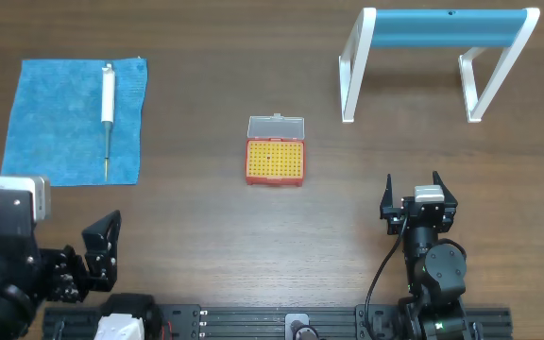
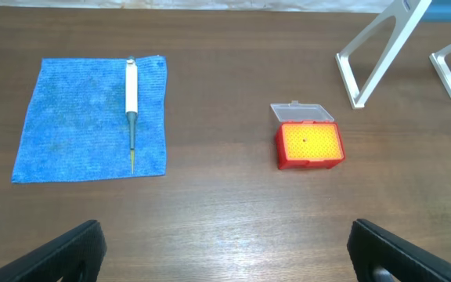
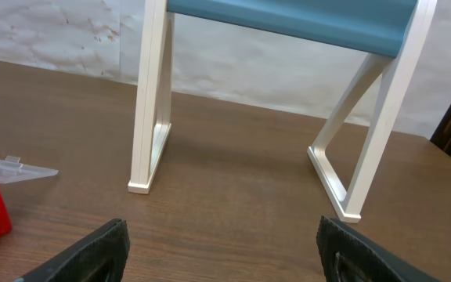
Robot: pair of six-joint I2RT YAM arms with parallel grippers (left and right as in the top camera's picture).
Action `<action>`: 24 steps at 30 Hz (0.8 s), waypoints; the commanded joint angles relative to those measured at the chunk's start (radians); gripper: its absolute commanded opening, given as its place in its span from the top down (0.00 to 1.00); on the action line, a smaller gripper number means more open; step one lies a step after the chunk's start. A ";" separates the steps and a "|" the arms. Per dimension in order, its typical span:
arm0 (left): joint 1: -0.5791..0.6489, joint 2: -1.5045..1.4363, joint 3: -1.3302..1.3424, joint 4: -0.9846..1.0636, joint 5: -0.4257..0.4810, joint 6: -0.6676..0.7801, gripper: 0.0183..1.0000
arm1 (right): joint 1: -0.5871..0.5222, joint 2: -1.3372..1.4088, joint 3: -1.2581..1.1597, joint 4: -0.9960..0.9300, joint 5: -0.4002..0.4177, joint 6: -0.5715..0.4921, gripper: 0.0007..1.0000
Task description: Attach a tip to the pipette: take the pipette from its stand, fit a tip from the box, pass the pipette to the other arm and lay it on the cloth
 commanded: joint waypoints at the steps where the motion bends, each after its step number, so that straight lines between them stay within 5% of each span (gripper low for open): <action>1: 0.055 -0.150 -0.029 0.020 -0.047 0.024 0.00 | 0.003 -0.002 -0.006 0.000 0.016 0.023 0.21; 7: 0.068 -0.483 -0.463 0.530 -0.033 0.021 0.00 | 0.003 -0.002 -0.006 0.000 0.016 0.023 0.21; 13: 0.068 -0.697 -1.168 1.318 0.058 0.018 0.00 | 0.003 -0.002 -0.006 0.000 0.016 0.023 0.21; 19: 0.037 -0.703 -1.509 1.691 0.066 0.019 0.00 | 0.003 -0.002 -0.006 0.000 0.016 0.023 0.21; 24: 0.034 -0.772 -1.675 1.804 0.042 0.019 0.00 | 0.003 -0.002 -0.006 0.000 0.016 0.023 0.21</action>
